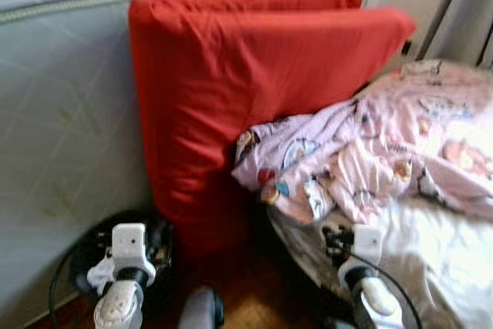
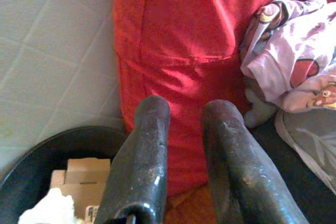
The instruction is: Clean up the room
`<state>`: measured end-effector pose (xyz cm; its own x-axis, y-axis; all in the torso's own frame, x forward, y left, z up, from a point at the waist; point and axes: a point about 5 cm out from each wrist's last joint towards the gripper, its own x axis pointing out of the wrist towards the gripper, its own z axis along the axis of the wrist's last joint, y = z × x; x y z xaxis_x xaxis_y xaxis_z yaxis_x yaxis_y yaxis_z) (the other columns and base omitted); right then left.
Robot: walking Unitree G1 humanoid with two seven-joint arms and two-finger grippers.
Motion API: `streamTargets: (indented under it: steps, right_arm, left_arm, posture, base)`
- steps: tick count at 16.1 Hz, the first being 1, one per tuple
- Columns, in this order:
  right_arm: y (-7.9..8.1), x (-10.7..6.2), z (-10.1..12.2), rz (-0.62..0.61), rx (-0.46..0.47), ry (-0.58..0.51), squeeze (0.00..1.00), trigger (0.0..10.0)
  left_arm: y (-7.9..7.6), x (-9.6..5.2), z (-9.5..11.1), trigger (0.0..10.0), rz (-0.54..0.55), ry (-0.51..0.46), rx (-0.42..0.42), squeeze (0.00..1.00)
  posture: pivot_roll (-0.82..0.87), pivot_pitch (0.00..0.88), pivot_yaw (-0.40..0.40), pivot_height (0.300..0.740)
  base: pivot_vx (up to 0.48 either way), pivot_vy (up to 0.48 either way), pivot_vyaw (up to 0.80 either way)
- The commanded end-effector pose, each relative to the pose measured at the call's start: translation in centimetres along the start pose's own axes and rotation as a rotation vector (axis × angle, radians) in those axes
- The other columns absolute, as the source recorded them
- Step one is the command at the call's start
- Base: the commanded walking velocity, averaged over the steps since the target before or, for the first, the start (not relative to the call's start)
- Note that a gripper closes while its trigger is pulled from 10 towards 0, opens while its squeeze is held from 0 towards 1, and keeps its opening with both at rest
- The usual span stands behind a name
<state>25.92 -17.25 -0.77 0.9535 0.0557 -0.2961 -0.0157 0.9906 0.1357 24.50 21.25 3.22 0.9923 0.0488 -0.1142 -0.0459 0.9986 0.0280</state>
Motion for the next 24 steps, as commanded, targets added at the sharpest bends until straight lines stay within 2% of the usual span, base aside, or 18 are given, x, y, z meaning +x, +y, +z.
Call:
streamTargets:
  steps: [1,8,24]
  right_arm:
    - [-0.13,0.31,0.43,-0.011,0.008,-0.012,0.00,10.0]
    - [-0.26,0.40,0.45,-0.027,0.011,-0.010,0.00,10.0]
    - [0.12,0.60,0.34,-0.009,0.002,0.002,0.00,10.0]
  left_arm:
    - [-0.15,0.19,0.35,10.0,-0.007,-0.011,-0.010,0.00]
    - [-0.19,0.21,0.40,10.0,-0.011,-0.013,-0.014,0.00]
    - [-0.38,0.33,0.50,10.0,-0.025,-0.018,-0.017,0.00]
  posture:
    - [0.06,0.000,0.019,0.631]
    - [0.06,0.000,0.019,0.631]
    - [0.06,0.000,0.026,0.631]
  base:
    - [0.000,0.000,0.00]
    - [0.035,0.000,0.00]
    - [0.365,0.000,0.00]
